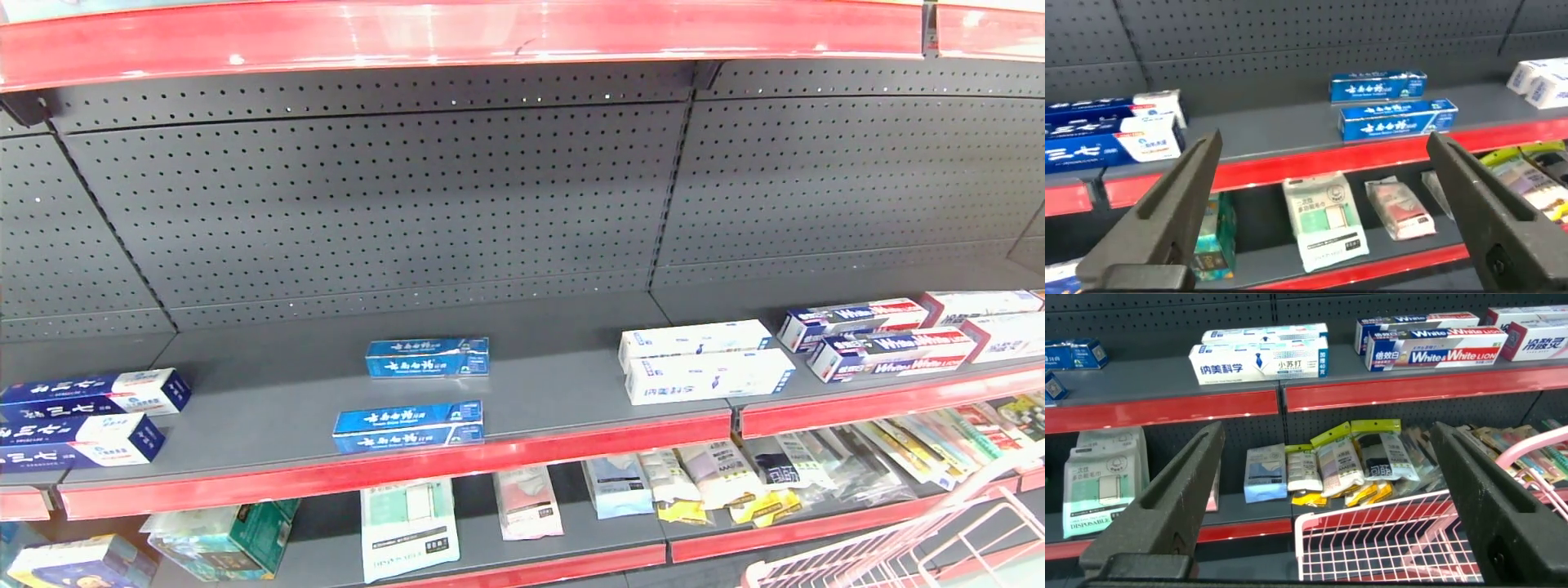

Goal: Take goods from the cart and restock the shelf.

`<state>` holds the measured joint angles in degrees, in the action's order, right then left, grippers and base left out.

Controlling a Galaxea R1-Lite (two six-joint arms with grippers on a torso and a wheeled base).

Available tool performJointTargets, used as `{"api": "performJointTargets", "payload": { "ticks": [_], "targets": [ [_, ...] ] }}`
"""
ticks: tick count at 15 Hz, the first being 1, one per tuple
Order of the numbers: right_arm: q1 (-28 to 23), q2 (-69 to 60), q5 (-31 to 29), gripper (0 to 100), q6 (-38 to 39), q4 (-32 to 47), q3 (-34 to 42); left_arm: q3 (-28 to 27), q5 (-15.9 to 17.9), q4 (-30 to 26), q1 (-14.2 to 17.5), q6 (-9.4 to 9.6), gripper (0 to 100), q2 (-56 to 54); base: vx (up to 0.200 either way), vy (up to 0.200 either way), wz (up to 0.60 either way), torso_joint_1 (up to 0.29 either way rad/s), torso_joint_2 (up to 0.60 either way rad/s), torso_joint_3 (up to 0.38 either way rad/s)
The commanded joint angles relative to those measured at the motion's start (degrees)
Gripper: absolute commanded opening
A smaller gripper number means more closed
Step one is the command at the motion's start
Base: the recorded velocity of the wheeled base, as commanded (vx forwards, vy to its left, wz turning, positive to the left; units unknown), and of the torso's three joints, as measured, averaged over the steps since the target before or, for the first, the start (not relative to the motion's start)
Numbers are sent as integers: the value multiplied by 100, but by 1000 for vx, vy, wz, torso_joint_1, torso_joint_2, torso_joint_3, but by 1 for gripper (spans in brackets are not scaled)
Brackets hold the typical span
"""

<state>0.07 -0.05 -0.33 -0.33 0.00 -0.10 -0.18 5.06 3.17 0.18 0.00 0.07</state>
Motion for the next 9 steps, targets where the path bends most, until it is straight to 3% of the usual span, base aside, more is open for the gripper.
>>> {"api": "performJointTargets", "payload": {
  "ticks": [1, 7, 9],
  "targets": [
    [1, 5, 7, 100, -11, 0, 1, 18, -5, -1, -1, 0, 100, 1, 0, 0, 600, 7, -2, -2],
    [1, 5, 24, 100, -2, 0, 1, 18, 4, -1, -1, 9, 100, 1, 0, 0, 600, 5, -3, 2],
    [1, 5, 24, 100, 7, 0, 1, 18, 4, -1, -1, 26, 100, 1, 0, 0, 0, 0, 0, 0]
  ]
}}
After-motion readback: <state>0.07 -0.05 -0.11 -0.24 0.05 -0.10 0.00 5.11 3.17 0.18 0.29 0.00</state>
